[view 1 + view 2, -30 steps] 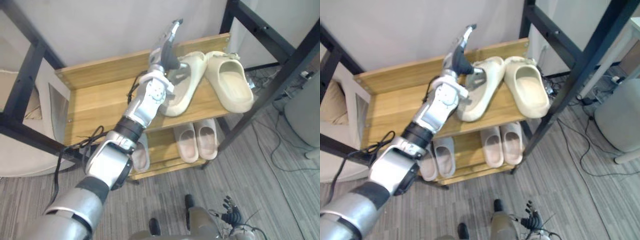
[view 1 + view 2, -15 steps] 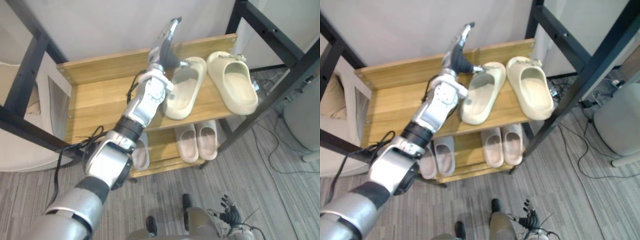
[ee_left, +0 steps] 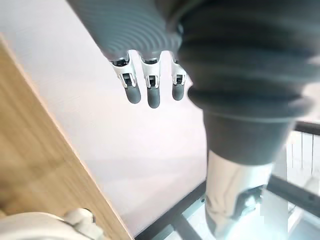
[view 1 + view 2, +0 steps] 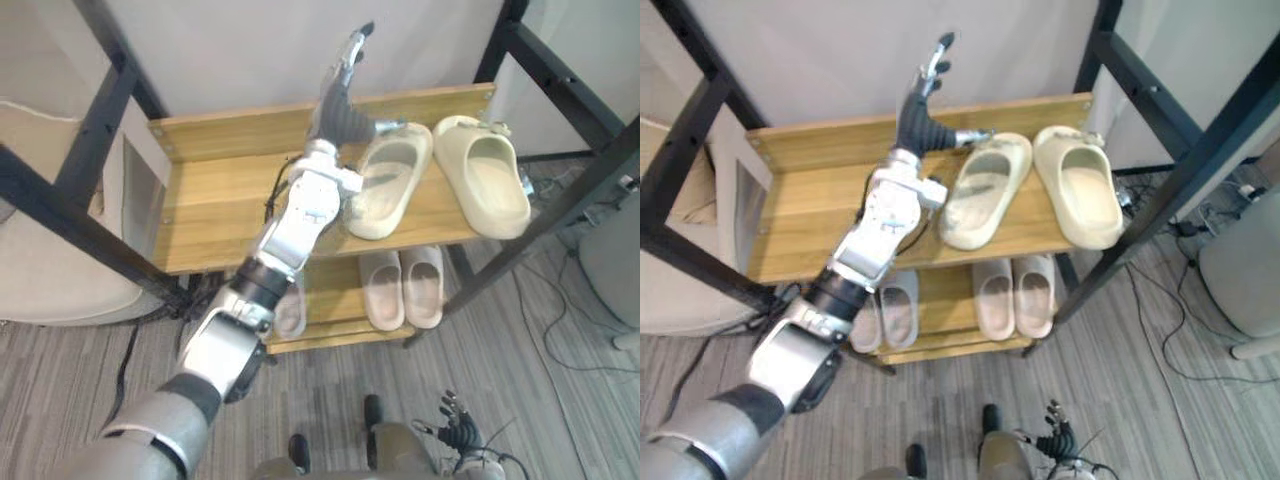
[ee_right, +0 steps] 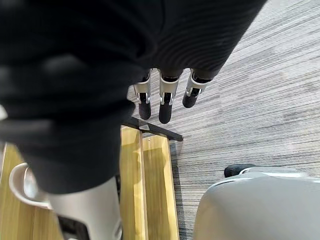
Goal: Organize the slippers on the shoe rack
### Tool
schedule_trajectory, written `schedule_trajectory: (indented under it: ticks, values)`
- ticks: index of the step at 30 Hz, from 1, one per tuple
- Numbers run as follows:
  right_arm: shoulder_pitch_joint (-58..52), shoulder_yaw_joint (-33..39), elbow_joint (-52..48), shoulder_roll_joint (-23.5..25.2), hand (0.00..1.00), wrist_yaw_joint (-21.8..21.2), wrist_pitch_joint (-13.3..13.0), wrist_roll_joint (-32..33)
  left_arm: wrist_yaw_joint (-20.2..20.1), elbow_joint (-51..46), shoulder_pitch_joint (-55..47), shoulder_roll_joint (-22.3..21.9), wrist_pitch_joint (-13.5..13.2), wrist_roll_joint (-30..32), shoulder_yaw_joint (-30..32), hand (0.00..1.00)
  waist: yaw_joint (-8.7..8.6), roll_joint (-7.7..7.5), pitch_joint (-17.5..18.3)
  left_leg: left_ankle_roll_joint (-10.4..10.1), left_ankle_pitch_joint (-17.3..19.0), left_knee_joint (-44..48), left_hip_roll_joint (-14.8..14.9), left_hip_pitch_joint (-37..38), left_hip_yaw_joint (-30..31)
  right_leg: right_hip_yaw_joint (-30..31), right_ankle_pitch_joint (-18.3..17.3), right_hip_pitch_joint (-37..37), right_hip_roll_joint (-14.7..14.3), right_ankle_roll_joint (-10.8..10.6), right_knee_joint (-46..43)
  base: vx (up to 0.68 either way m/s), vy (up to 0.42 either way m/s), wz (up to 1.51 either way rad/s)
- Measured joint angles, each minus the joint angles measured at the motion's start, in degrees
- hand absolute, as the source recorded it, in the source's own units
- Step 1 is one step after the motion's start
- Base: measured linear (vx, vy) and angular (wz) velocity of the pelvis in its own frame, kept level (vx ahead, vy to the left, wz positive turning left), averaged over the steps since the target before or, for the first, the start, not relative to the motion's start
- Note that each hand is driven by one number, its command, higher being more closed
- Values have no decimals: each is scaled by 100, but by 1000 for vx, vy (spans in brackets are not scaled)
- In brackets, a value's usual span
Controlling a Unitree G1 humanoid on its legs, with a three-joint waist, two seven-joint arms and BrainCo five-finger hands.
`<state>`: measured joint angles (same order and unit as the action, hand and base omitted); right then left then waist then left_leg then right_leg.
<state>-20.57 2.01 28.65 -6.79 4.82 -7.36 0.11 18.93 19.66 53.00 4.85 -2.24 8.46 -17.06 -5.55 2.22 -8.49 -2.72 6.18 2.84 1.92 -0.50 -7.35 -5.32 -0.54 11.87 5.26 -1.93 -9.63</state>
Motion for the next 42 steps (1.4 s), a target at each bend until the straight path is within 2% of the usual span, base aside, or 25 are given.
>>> schedule_trajectory:
  ticks: [7,10,15,19,28,42]
  values:
    - [167,2,535,-56,0,-11,17,-2,-123,-541,-897,-10,-266,-1060,-42,0,51,52,247,-40,-74,-12,10,80,120,-145,59,-242,-5,23,238,18,-1,12]
    - [324,4,846,-106,0,-21,45,-5,-284,-727,-1337,59,-401,-1525,-36,0,51,73,268,-66,-165,-142,43,168,205,-240,254,-494,-63,55,647,-32,-11,12]
    - [479,-2,1102,-126,0,-23,139,-6,-475,-698,-2019,168,-412,-2119,-41,0,63,63,278,-84,-264,-281,65,210,253,-338,662,-841,-138,80,1379,-66,-23,4]
    - [485,-59,1119,-187,0,-25,153,-9,-573,-673,-2257,175,-412,-2422,-82,0,64,55,275,-109,-279,-307,88,225,308,-363,694,-939,-167,89,1489,-55,-26,3]
    - [576,-171,1382,-229,0,-23,169,-12,-876,-606,-2703,206,-343,-2649,-600,0,43,11,296,-193,-291,-464,173,308,338,-402,660,-959,-259,84,1507,10,-7,0]
    - [723,-228,1601,-218,0,-22,210,-11,-1083,-424,-2627,34,-393,-2636,-1322,0,-38,-95,285,-147,-288,-506,131,478,440,-459,645,-1142,-244,72,1517,31,6,4]
